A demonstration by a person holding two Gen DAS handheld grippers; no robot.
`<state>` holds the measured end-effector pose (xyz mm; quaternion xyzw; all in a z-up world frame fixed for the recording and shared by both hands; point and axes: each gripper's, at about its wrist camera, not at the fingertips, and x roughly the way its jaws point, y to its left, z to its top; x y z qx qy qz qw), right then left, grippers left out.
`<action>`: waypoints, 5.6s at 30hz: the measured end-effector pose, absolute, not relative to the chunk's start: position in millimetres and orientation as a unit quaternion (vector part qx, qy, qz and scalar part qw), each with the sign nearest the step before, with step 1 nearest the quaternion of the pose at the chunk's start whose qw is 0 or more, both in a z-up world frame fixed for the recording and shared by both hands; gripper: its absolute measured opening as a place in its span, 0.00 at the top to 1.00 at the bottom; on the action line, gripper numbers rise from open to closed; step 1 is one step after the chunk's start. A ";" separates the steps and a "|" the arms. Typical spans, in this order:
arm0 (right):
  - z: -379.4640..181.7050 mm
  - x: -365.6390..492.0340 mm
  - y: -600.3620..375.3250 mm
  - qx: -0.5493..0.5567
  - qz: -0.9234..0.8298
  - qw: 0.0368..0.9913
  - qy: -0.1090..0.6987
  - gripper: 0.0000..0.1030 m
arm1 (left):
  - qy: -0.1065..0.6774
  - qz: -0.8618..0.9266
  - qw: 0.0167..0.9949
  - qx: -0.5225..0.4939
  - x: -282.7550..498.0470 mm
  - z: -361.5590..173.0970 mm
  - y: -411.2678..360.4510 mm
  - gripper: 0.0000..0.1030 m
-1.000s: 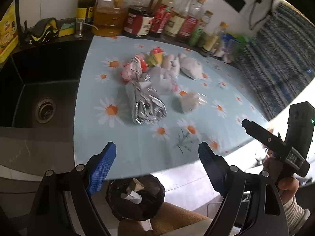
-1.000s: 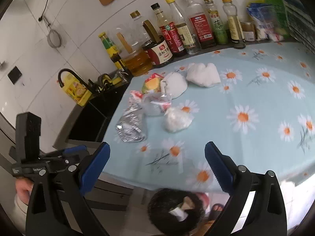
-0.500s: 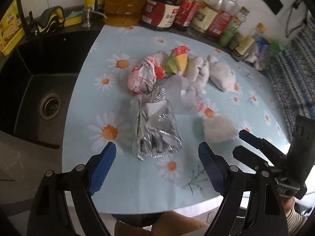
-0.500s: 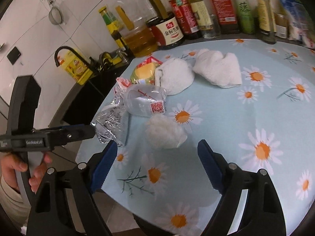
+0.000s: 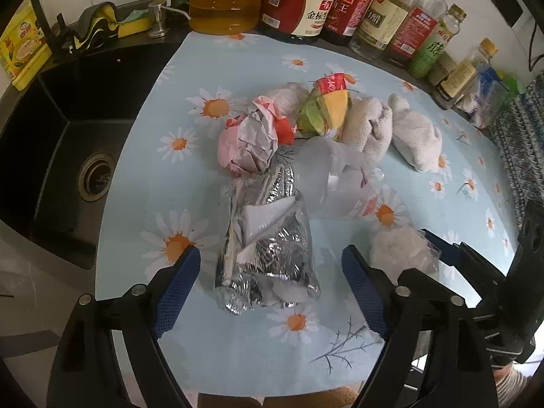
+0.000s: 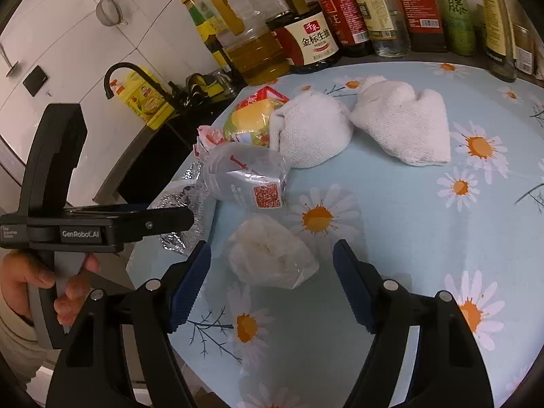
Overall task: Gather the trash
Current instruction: 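Grasp the foil wrapper with the left tool while the right tool grasps the plastic bag, then lift the foil wrapper and plastic bag and carry them over the bin, then open both tools to drop the foil and plastic bag into the bin, then raise both tools back toward the remaining trash on the counter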
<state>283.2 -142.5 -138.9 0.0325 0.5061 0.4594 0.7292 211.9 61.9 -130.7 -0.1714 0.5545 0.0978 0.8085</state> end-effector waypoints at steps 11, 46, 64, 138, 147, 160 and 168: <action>-151.4 291.1 -143.0 0.047 0.487 0.702 0.517 0.45 | 0.574 0.121 0.793 -0.164 216.8 -146.9 61.9 0.43; -120.4 249.5 -167.7 0.075 0.476 0.719 0.501 0.46 | 0.525 0.097 0.831 -0.157 152.1 -105.3 46.5 0.47; -90.0 173.7 -179.0 0.084 0.396 0.770 0.493 0.45 | 0.492 -0.027 0.859 -0.136 87.6 -87.2 33.1 0.47; -370.6 41.7 -175.3 0.121 0.196 0.640 0.733 0.45 | 0.723 -0.069 0.679 -0.105 15.5 -391.0 46.1 0.45; -367.5 54.5 -179.5 0.137 0.187 0.644 0.729 0.37 | 0.725 -0.041 0.678 -0.112 23.4 -392.0 57.8 0.25; -342.2 51.7 -178.2 0.130 0.194 0.651 0.722 0.37 | 0.719 -0.051 0.686 -0.103 15.8 -369.0 57.3 0.25; -310.1 46.5 -182.4 0.138 0.193 0.661 0.712 0.37 | 0.685 -0.061 0.716 -0.120 8.1 -321.8 68.8 0.25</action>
